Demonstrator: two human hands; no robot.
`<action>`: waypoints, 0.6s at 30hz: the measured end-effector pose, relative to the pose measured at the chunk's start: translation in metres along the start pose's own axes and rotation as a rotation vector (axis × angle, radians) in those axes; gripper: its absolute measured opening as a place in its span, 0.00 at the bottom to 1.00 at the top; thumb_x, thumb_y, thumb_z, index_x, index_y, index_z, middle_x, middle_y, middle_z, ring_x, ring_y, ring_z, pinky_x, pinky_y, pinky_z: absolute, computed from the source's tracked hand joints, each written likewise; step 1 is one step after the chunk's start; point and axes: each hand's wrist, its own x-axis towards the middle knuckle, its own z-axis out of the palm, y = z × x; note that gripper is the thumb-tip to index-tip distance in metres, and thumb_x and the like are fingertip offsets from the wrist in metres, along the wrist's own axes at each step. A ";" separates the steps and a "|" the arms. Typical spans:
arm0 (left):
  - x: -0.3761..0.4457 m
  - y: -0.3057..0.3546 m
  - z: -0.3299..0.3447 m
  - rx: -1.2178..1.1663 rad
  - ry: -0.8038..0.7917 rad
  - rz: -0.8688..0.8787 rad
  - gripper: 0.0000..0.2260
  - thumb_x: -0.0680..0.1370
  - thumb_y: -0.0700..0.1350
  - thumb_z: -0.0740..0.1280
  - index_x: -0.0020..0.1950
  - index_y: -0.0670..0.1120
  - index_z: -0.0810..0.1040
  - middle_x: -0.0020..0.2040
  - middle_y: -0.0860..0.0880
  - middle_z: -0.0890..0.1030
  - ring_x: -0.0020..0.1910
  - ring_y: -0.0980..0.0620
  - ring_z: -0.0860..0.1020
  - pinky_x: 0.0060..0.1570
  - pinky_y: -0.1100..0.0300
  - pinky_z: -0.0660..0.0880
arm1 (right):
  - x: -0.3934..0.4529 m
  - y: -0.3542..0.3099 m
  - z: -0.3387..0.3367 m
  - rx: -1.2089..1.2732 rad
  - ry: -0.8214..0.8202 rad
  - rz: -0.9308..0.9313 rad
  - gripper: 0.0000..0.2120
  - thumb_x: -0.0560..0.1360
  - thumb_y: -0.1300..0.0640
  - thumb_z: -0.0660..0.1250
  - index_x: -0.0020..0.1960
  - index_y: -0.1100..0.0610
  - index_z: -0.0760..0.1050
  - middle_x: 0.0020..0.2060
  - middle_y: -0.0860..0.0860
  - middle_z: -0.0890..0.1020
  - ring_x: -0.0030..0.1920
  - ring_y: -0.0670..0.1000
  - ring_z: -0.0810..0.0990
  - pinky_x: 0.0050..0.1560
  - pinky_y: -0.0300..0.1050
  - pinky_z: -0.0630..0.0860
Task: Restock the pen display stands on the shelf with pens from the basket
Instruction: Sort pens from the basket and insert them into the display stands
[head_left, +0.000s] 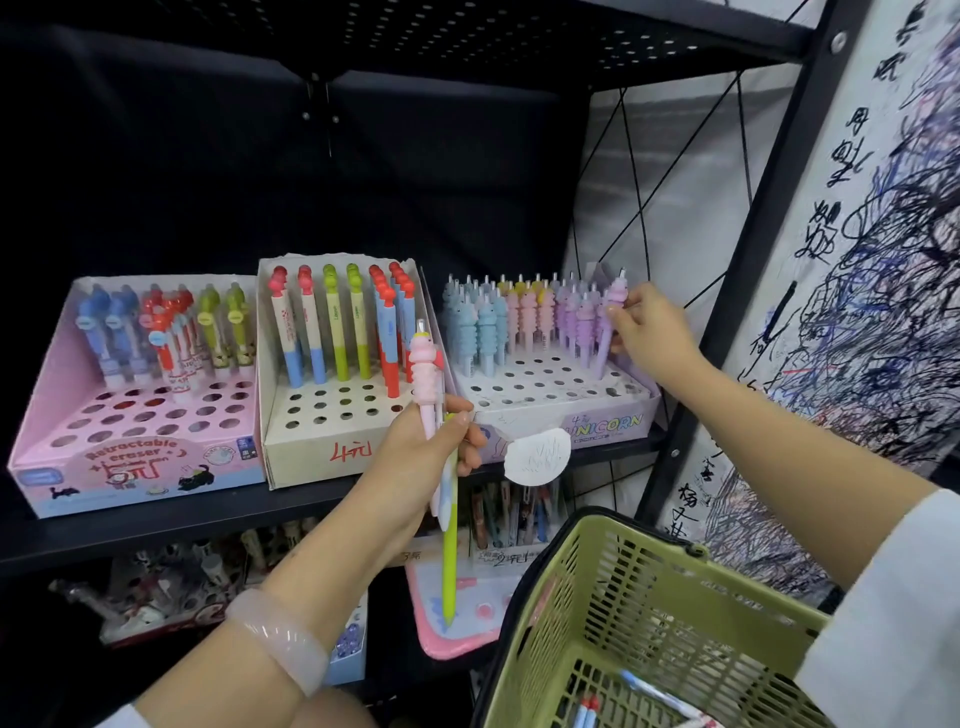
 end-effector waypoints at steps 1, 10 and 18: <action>0.000 0.000 0.000 -0.001 -0.005 0.002 0.07 0.80 0.36 0.57 0.47 0.44 0.72 0.29 0.52 0.78 0.27 0.55 0.74 0.29 0.64 0.71 | 0.003 0.000 0.001 -0.028 -0.005 -0.003 0.05 0.79 0.56 0.61 0.47 0.57 0.67 0.40 0.56 0.80 0.35 0.49 0.79 0.30 0.33 0.73; 0.000 -0.002 -0.003 -0.017 -0.005 -0.015 0.06 0.80 0.36 0.57 0.48 0.43 0.72 0.29 0.52 0.78 0.27 0.55 0.74 0.29 0.65 0.70 | 0.004 0.009 0.009 -0.253 -0.227 0.033 0.05 0.78 0.58 0.62 0.47 0.59 0.70 0.39 0.60 0.82 0.37 0.56 0.80 0.48 0.52 0.79; -0.005 0.000 -0.004 -0.014 -0.021 -0.024 0.06 0.81 0.36 0.57 0.48 0.43 0.72 0.30 0.51 0.78 0.27 0.55 0.73 0.28 0.65 0.70 | -0.021 -0.026 0.019 -0.267 -0.010 -0.134 0.09 0.75 0.55 0.67 0.51 0.58 0.72 0.40 0.49 0.75 0.42 0.50 0.73 0.42 0.41 0.67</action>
